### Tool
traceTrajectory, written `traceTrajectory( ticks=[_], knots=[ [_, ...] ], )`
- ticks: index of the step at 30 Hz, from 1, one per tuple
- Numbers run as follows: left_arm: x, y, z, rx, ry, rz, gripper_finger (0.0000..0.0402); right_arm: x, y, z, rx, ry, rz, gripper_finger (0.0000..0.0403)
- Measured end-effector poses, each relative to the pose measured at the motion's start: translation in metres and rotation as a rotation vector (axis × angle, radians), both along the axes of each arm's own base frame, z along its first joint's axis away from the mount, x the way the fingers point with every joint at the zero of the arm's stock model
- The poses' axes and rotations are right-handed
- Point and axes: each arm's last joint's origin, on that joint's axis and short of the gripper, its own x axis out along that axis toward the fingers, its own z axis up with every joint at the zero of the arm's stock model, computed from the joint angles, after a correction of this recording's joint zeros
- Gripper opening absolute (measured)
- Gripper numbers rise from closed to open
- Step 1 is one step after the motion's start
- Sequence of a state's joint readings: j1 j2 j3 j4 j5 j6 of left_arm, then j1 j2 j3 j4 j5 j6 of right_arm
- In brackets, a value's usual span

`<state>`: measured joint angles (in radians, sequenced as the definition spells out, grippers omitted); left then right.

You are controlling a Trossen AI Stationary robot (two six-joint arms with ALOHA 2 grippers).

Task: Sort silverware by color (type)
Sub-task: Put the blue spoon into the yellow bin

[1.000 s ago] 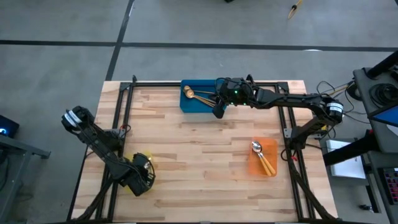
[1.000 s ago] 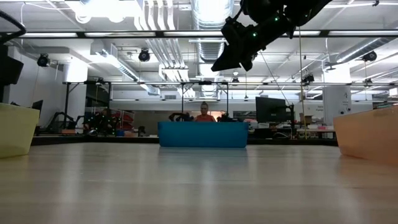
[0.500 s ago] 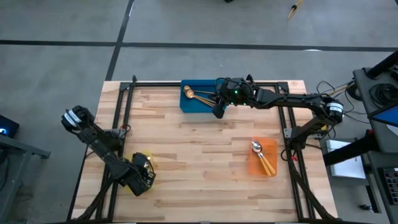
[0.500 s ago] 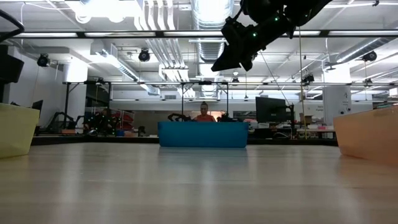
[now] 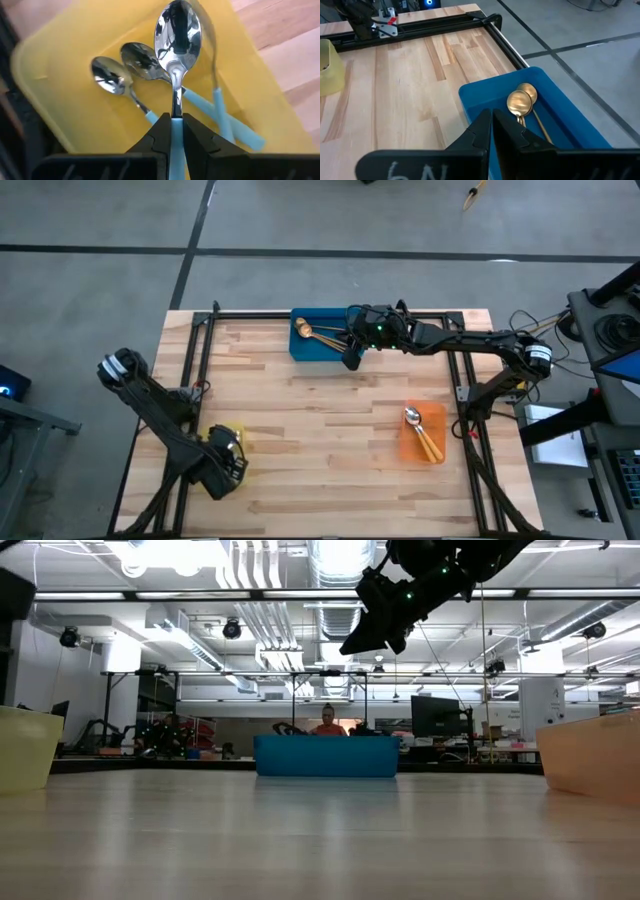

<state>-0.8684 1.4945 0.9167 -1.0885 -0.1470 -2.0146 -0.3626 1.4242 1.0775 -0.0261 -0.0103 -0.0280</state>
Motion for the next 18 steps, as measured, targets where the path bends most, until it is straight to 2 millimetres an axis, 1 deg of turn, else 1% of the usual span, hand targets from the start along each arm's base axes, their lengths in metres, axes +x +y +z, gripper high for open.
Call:
traceTrajectory(
  ticks=[4, 6, 9, 12, 14, 16, 18],
  knots=[
    [0.0, -0.001, 0.017, 0.004, 0.003, -0.006, 0.0014, 0.0, 0.0, 0.0, 0.001, -0.001, 0.0, 0.0009],
    [0.0, -0.001, 0.027, -0.004, -0.009, -0.036, 0.0014, 0.0, 0.0, 0.0, 0.001, -0.001, 0.0, 0.0009],
    [0.001, -0.001, 0.044, -0.002, -0.078, -0.093, 0.0014, 0.0, 0.0, 0.0, 0.005, -0.003, 0.012, 0.0009],
    [0.002, 0.002, 0.063, 0.006, -0.178, -0.144, 0.0014, 0.001, 0.003, 0.0, 0.019, -0.012, 0.079, 0.0009],
    [0.003, 0.004, 0.077, 0.034, -0.266, -0.213, 0.0014, 0.002, 0.004, 0.001, 0.025, -0.024, 0.133, 0.0009],
    [0.007, 0.004, 0.092, 0.092, -0.387, -0.314, 0.0014, 0.003, 0.006, 0.002, 0.025, -0.039, 0.186, 0.0009],
    [0.011, 0.006, 0.106, 0.188, -0.517, -0.414, 0.0014, 0.004, 0.009, 0.004, 0.02, -0.064, 0.234, 0.0009]
  ],
)
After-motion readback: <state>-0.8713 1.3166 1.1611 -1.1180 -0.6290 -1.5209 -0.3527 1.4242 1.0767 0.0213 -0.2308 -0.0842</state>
